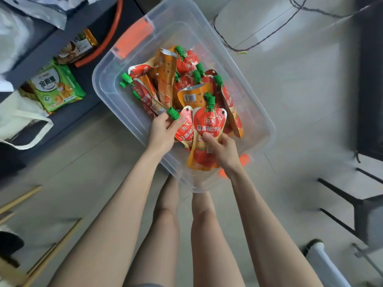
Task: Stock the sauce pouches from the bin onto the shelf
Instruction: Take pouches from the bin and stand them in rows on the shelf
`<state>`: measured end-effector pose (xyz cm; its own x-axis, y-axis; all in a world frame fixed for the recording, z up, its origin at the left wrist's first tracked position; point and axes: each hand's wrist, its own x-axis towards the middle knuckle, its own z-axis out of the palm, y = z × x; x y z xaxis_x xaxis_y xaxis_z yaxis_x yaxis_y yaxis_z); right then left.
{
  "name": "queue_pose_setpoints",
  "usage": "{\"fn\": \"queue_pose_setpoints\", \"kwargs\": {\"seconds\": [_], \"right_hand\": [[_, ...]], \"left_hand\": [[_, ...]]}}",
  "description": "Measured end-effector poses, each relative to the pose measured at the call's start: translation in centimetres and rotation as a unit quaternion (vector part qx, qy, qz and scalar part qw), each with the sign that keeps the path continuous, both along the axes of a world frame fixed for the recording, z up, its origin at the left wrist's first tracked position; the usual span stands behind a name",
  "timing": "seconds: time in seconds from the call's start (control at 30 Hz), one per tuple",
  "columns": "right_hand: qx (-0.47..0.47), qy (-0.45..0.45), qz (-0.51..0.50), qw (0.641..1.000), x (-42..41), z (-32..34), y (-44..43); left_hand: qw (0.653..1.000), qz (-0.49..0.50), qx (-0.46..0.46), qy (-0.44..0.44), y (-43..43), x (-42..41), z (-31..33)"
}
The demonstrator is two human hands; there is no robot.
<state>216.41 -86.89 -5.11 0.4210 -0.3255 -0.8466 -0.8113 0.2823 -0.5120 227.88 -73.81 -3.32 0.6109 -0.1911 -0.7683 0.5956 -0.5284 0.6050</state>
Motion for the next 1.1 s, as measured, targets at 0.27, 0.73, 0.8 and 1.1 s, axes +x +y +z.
{"fn": "queue_pose_setpoints", "kwargs": {"seconds": [0.27, 0.73, 0.8, 1.1], "right_hand": [[0.037, -0.093, 0.010, 0.995, -1.0, 11.8, -0.8], [0.113, -0.194, 0.073, 0.972, -3.6, 30.1, 14.2], [0.097, -0.204, 0.106, 0.968, -3.4, 31.3, 17.6], [0.033, -0.314, 0.179, 0.932, 1.0, 36.3, 37.5]], "left_hand": [[0.990, 0.054, -0.128, 0.007, 3.0, -0.3, 12.3], [0.926, 0.302, -0.223, -0.021, 16.9, -11.7, 27.7], [0.930, 0.303, -0.195, -0.067, 20.6, -11.7, 28.9], [0.920, 0.274, -0.174, -0.218, 44.1, -9.9, 34.4]]}}
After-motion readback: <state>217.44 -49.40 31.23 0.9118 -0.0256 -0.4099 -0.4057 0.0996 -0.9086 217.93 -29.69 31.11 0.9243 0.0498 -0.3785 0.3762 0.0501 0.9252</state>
